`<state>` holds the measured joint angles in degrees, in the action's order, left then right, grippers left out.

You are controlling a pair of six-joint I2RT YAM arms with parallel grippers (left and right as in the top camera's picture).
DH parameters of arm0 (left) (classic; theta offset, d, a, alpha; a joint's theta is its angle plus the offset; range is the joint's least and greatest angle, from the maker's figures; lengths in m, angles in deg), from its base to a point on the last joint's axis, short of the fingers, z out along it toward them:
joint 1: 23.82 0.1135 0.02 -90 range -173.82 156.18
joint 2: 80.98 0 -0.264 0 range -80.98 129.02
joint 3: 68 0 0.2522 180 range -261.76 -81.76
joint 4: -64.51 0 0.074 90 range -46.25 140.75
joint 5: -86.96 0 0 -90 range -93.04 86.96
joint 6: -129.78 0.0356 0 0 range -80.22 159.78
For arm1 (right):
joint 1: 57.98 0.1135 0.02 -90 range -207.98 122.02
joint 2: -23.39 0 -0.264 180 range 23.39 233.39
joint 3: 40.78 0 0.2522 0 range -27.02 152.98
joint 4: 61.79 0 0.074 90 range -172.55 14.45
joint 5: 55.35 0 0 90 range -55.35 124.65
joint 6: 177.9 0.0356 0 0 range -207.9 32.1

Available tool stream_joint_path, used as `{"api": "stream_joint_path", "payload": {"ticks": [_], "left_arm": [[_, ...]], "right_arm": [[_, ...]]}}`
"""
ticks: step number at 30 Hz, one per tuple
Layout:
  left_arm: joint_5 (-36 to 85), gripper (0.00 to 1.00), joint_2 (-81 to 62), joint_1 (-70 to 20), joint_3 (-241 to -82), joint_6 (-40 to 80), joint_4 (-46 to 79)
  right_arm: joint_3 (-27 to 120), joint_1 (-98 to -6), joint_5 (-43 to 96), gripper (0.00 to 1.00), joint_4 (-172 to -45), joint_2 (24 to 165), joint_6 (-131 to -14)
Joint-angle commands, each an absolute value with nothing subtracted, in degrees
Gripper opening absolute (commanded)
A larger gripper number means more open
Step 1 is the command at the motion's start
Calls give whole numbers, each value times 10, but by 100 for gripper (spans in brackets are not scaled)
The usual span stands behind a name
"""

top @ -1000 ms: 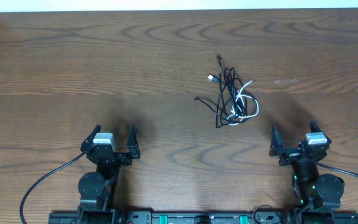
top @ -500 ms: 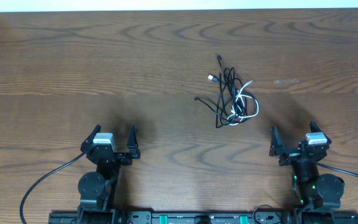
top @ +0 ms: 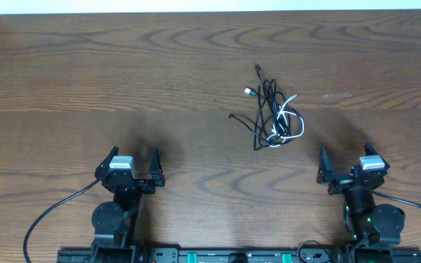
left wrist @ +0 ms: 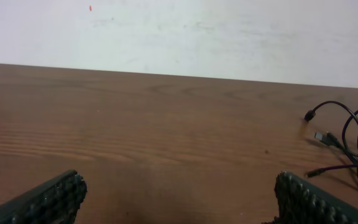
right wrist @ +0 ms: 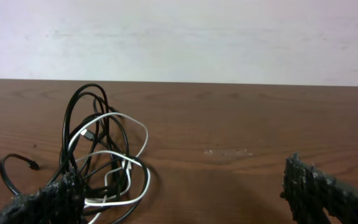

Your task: Untangle cables

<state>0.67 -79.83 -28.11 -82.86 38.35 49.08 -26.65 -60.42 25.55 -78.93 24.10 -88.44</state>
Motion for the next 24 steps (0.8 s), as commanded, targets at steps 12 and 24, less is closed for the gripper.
{"api": "stream_joint_path", "payload": {"ticks": [12, 24], "left_arm": [[4, 98, -796, -284, -820, 387, 470], [11, 98, -796, -284, -824, 387, 486]], "right_arm": [[-267, -601, 261, 99, -792, 238, -890], [-267, -601, 261, 99, -792, 238, -890]]}}
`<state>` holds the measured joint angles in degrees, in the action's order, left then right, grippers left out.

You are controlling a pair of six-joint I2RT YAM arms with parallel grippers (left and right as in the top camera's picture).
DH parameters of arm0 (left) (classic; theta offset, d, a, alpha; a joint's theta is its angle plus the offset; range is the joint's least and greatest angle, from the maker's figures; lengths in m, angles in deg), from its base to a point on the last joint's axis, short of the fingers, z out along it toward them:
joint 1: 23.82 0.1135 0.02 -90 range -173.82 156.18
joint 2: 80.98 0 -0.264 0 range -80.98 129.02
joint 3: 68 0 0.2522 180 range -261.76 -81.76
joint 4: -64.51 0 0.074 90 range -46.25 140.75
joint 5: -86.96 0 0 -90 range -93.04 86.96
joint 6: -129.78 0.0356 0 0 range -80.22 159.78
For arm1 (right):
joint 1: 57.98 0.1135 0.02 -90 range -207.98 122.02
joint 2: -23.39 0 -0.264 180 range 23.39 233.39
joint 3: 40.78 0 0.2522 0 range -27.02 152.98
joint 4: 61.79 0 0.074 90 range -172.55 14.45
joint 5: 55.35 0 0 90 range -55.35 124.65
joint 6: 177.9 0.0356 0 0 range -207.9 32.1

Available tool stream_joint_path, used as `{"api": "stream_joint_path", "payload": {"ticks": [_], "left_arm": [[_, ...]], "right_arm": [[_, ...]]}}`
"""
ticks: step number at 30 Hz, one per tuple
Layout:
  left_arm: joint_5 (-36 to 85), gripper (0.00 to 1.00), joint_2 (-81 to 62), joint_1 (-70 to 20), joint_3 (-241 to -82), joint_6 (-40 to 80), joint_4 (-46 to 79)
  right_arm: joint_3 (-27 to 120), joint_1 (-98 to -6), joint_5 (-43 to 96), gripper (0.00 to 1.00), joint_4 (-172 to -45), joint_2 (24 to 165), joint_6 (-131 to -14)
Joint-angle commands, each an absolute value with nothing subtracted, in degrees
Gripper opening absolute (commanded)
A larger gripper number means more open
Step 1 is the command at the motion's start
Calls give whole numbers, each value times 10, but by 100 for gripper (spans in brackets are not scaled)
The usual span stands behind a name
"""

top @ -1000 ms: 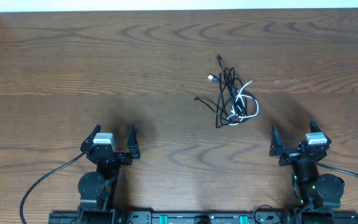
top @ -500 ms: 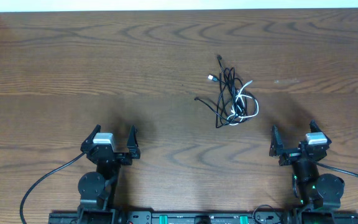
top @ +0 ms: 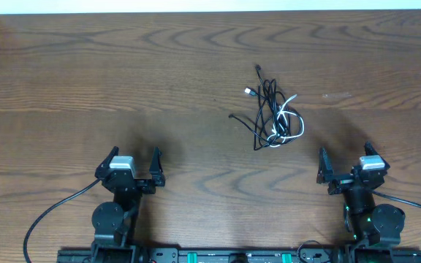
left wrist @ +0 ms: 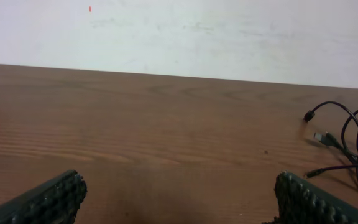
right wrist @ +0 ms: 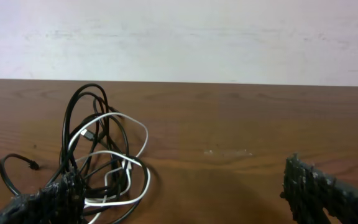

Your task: Untangle cables

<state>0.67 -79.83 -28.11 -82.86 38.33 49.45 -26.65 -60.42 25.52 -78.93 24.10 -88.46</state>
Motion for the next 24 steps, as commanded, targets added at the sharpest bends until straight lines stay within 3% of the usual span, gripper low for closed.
{"api": "stream_joint_path", "payload": {"ticks": [1, 6, 13, 24], "left_arm": [[30, 98, -796, -284, -828, 387, 486], [54, 98, -796, -284, -867, 385, 457], [60, 98, -784, -284, -989, 385, 323], [71, 98, -547, -284, -1215, 385, 169]], "right_arm": [[-267, -601, 261, 99, -792, 238, -890], [-267, -601, 261, 99, -792, 238, -890], [-267, -601, 261, 99, -792, 238, -890], [-267, -601, 261, 99, -792, 238, -890]]}}
